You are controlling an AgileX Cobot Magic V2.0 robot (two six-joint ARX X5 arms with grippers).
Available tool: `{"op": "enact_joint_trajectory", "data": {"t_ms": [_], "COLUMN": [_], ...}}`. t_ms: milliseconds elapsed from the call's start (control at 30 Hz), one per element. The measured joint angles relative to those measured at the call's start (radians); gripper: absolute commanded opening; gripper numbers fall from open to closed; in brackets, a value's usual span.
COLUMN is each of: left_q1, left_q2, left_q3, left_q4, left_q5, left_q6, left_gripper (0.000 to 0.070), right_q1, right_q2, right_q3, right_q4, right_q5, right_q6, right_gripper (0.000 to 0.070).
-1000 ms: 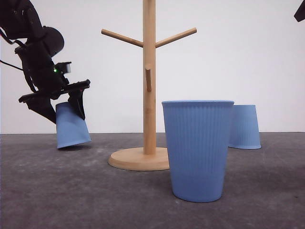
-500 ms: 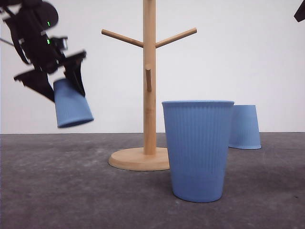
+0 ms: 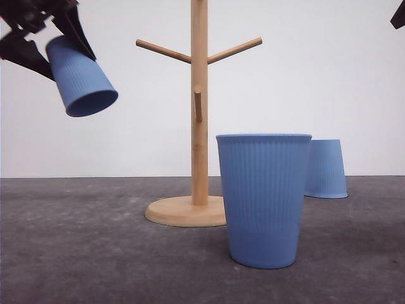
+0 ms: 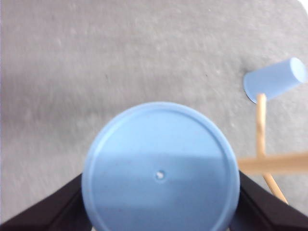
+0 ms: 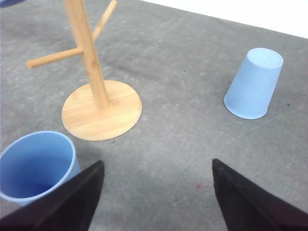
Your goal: Place three cups
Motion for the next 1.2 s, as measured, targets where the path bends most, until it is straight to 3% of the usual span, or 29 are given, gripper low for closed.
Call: {"op": "enact_joint_trajectory", "data": {"t_ms": [167,467,600,867,1033,1200], "left_q1": [0.021,0.022,0.014,0.003,-0.035,-0.106], "left_q2": [-0.136,-0.369,-0.363,-0.365,-0.365,-0.350], "left_q3": [-0.181,-0.572,-0.612,-0.612,-0.612,-0.612], "left_q4": [0.175,0.664,0.748,0.875,0.875,0.912], "left_q5": [0.073,0.169,0.169,0.172,0.173,0.131], "left_q6": [-0.093,-0.459,-0.585,-0.707,-0.726,-0.727], "left_gripper": [0.0308,0.0312,0.0313,0.0314,0.0361,0.0360], "right_q1": [0.000,0.000,0.000,0.000,0.000,0.000], "right_q2": [0.000,0.000,0.000,0.000,0.000,0.000], "right_q3": [0.000,0.000,0.000,0.000,0.000,0.000], "right_q4": [0.000,0.000,0.000,0.000,0.000,0.000], "right_q5": [0.000,0.000,0.000,-0.001,-0.001,-0.001], "right_q6": [0.000,0.000,0.000,0.000,0.000,0.000], "right_gripper": [0.0456,0.0456,0.0456,0.0456,0.0456,0.0456]}}
